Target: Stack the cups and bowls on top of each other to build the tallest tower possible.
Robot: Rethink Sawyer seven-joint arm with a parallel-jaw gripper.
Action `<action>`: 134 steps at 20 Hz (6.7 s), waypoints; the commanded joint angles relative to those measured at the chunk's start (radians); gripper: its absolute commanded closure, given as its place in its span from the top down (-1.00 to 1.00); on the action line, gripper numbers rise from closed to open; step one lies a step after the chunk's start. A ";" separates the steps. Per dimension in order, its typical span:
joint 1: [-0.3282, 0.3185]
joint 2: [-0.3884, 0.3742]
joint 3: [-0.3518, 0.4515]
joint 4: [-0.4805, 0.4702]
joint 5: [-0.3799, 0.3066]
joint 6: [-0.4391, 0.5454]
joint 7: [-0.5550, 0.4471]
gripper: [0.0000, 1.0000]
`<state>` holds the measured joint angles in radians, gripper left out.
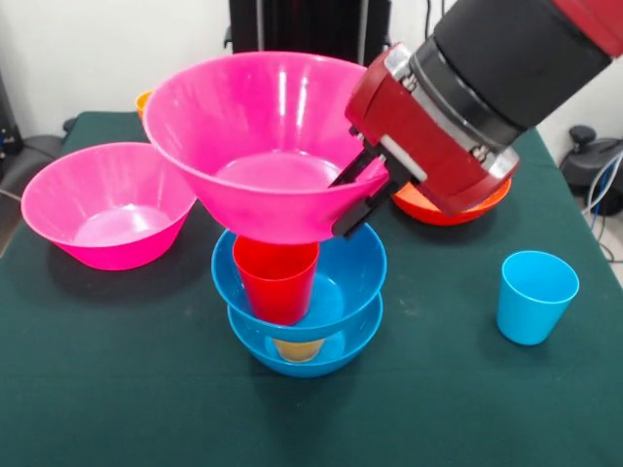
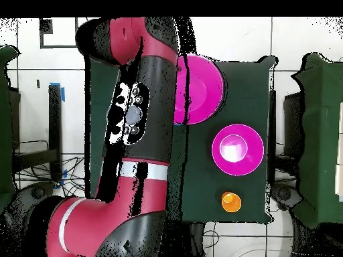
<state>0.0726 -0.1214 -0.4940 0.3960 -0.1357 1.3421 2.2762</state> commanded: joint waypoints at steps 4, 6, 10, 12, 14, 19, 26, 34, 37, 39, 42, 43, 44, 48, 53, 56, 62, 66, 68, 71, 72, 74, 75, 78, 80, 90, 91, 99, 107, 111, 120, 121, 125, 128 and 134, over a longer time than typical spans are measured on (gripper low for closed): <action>-0.019 0.068 0.112 0.050 0.008 -0.069 -0.102 -1.00; -0.023 0.070 0.115 0.057 0.011 -0.078 -0.099 -1.00; -0.038 0.084 0.118 0.033 0.018 -0.082 -0.122 -1.00; -0.046 0.091 0.122 0.022 0.022 -0.085 -0.137 -1.00; -0.050 0.092 0.122 0.024 0.026 -0.090 -0.146 -1.00; -0.057 0.104 0.116 -0.010 0.032 -0.069 -0.158 -1.00; -0.062 0.116 0.112 -0.035 0.041 -0.054 -0.161 -1.00; -0.049 0.097 0.101 -0.023 0.049 -0.009 -0.149 -1.00; -0.017 0.050 0.092 0.030 0.057 0.029 -0.119 -1.00; 0.000 0.037 0.088 0.050 0.061 0.038 -0.093 -1.00; 0.014 0.030 0.087 0.062 0.062 0.045 -0.072 -1.00; 0.018 0.024 0.086 0.072 0.062 0.044 -0.070 -1.00; 0.019 0.020 0.087 0.076 0.062 0.046 -0.070 -1.00; 0.019 0.014 0.080 0.074 0.062 0.060 -0.080 -1.00; 0.015 0.005 0.072 0.065 0.063 0.081 -0.105 -1.00; 0.005 0.007 0.066 0.045 0.064 0.096 -0.125 -1.00; 0.002 -0.020 0.051 0.051 0.055 0.127 -0.152 -1.00; 0.009 -0.058 0.038 0.083 0.049 0.155 -0.155 -1.00; 0.009 -0.063 0.049 0.113 0.049 0.130 -0.148 -1.00; 0.002 -0.057 0.062 0.130 0.048 0.099 -0.139 -1.00; 0.001 -0.057 0.066 0.137 0.048 0.093 -0.137 -1.00; 0.000 -0.066 0.072 0.161 0.045 0.075 -0.140 -1.00; -0.003 -0.065 0.074 0.158 0.046 0.076 -0.145 -1.00; -0.007 -0.069 0.080 0.168 0.044 0.061 -0.152 -1.00; -0.008 -0.076 0.083 0.186 0.042 0.042 -0.151 -1.00; -0.009 -0.113 0.107 0.282 0.036 -0.063 -0.132 -1.00; -0.009 -0.114 0.108 0.287 0.036 -0.069 -0.130 -1.00; -0.014 -0.108 0.116 0.293 0.035 -0.126 -0.120 -1.00; -0.021 -0.096 0.116 0.280 0.032 -0.166 -0.131 -1.00; -0.025 -0.092 0.119 0.280 0.034 -0.178 -0.135 -1.00; -0.044 -0.094 0.141 0.294 0.051 -0.182 -0.154 -1.00; -0.047 -0.092 0.145 0.291 0.053 -0.180 -0.158 -1.00; -0.054 -0.094 0.159 0.296 0.056 -0.186 -0.169 -1.00; -0.058 -0.092 0.166 0.293 0.057 -0.182 -0.175 -1.00; -0.066 -0.081 0.184 0.274 0.062 -0.167 -0.187 -1.00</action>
<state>0.0289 -0.2122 -0.4573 0.5826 -0.0794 1.1795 2.2762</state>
